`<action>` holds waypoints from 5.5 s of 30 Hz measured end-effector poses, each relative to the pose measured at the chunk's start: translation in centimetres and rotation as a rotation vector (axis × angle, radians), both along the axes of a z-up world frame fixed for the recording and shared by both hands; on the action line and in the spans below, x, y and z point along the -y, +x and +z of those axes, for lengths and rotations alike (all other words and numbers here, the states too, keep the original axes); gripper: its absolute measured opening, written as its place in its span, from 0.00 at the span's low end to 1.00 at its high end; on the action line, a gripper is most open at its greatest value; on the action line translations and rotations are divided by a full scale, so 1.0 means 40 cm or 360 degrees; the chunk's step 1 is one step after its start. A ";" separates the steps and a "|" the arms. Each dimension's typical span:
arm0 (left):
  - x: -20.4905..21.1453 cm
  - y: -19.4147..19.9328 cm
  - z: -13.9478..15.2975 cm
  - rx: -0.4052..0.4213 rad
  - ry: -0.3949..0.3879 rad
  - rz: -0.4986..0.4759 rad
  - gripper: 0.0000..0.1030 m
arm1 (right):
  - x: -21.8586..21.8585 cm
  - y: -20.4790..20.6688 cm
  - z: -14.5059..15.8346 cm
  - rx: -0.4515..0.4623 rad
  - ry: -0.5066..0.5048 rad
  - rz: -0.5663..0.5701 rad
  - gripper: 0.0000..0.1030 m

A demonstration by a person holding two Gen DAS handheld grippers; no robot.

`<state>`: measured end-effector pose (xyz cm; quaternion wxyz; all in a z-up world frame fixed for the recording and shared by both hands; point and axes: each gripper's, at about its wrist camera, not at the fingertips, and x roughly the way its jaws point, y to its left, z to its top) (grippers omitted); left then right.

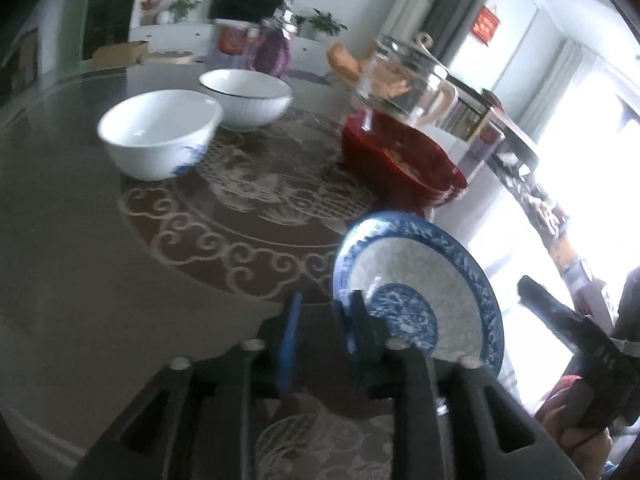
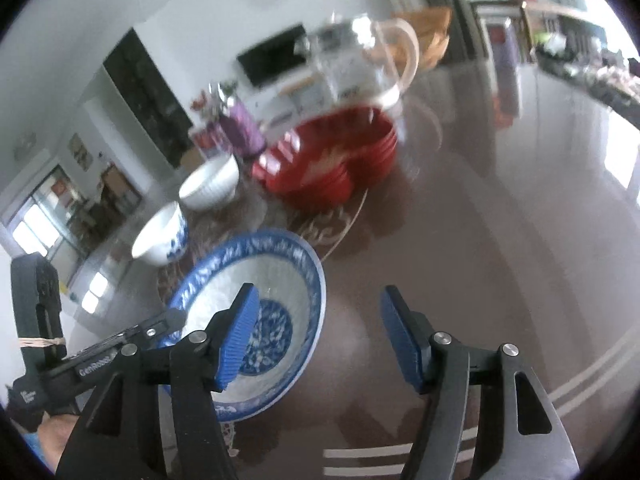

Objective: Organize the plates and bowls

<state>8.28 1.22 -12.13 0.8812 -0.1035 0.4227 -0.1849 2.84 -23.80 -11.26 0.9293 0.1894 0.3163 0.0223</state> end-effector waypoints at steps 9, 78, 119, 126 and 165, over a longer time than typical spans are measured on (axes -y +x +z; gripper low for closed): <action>-0.113 -0.032 -0.012 0.0056 0.0192 0.0276 0.89 | 0.042 -0.087 -0.014 0.0005 -0.0247 -0.0207 0.68; -0.236 0.369 0.112 -0.0282 0.0178 0.0001 0.11 | -0.452 0.534 0.066 -0.0723 0.0046 0.0607 0.11; 0.135 0.127 0.007 -0.0371 0.0189 -0.0380 0.12 | -0.080 0.207 0.011 -0.0693 0.0000 0.0308 0.15; 0.096 0.116 0.038 -0.0273 0.0107 -0.0302 0.12 | -0.088 0.175 0.050 -0.0498 -0.0067 0.0318 0.48; -0.291 0.165 0.025 -0.0136 0.0578 0.0242 0.96 | -0.241 0.212 0.349 0.0199 -0.0404 0.0484 0.80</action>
